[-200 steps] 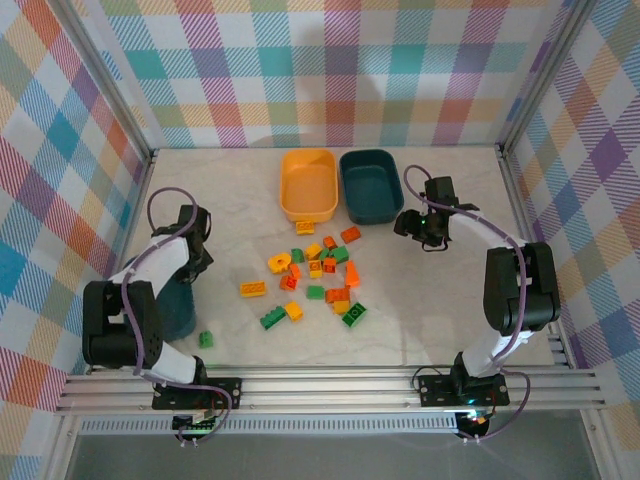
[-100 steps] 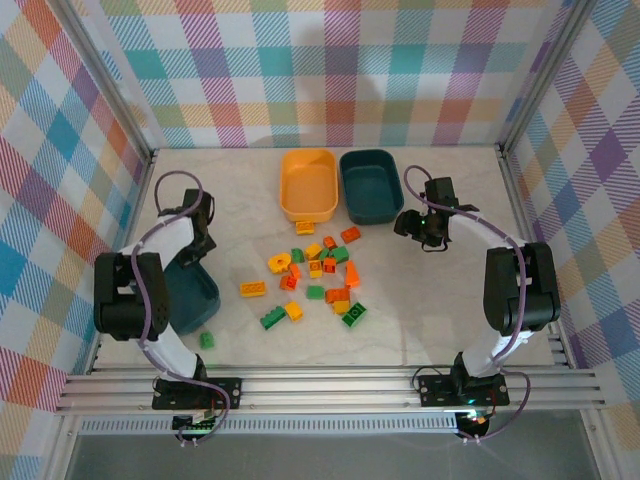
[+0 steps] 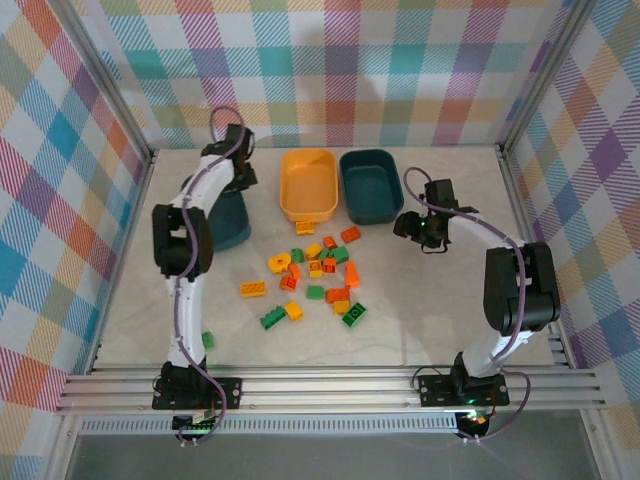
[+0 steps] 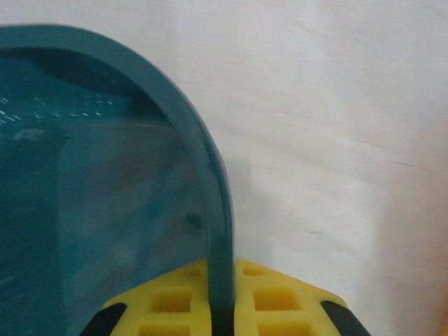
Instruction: Sort the legos into containers by color
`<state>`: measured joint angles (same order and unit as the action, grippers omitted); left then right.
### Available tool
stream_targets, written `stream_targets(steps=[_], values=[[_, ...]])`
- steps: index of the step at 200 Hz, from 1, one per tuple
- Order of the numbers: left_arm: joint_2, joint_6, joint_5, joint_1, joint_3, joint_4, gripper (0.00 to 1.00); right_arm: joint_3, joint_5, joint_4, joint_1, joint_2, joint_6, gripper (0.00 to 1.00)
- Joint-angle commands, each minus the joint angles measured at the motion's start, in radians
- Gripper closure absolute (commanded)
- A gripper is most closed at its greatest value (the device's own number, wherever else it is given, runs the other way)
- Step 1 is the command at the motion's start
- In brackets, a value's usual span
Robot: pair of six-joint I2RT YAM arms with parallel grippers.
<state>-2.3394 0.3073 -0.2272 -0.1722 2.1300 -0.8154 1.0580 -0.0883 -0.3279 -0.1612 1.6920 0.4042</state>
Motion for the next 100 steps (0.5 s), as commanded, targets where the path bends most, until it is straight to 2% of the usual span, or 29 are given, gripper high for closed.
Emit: stream_targets(steps=[1, 15, 31, 45, 67, 78, 100], values=[[-0.122, -0.084, 0.079, -0.056, 0.209, -0.153, 1.00, -0.013, -0.018, 0.025, 0.002, -0.031, 0.006, 0.40], [-0.175, -0.103, 0.067, -0.092, 0.310, -0.177, 1.00, -0.012, -0.021, 0.024, 0.001, -0.028, 0.007, 0.40], [-0.185, -0.106, 0.046, -0.113, 0.335, -0.166, 0.99, -0.011, -0.019, 0.024, 0.002, -0.025, 0.005, 0.40], [-0.180, -0.089, 0.036, -0.112, 0.334, -0.166, 0.82, -0.010, -0.019, 0.023, 0.002, -0.022, 0.007, 0.40], [-0.153, -0.088, 0.051, -0.112, 0.327, -0.170, 0.64, -0.013, -0.027, 0.029, 0.002, -0.020, 0.010, 0.40], [-0.113, -0.083, 0.067, -0.112, 0.290, -0.150, 0.46, -0.013, -0.029, 0.030, 0.002, -0.020, 0.013, 0.40], [0.002, -0.073, 0.033, -0.110, 0.187, -0.112, 0.35, -0.013, -0.038, 0.035, 0.002, -0.020, 0.014, 0.41]])
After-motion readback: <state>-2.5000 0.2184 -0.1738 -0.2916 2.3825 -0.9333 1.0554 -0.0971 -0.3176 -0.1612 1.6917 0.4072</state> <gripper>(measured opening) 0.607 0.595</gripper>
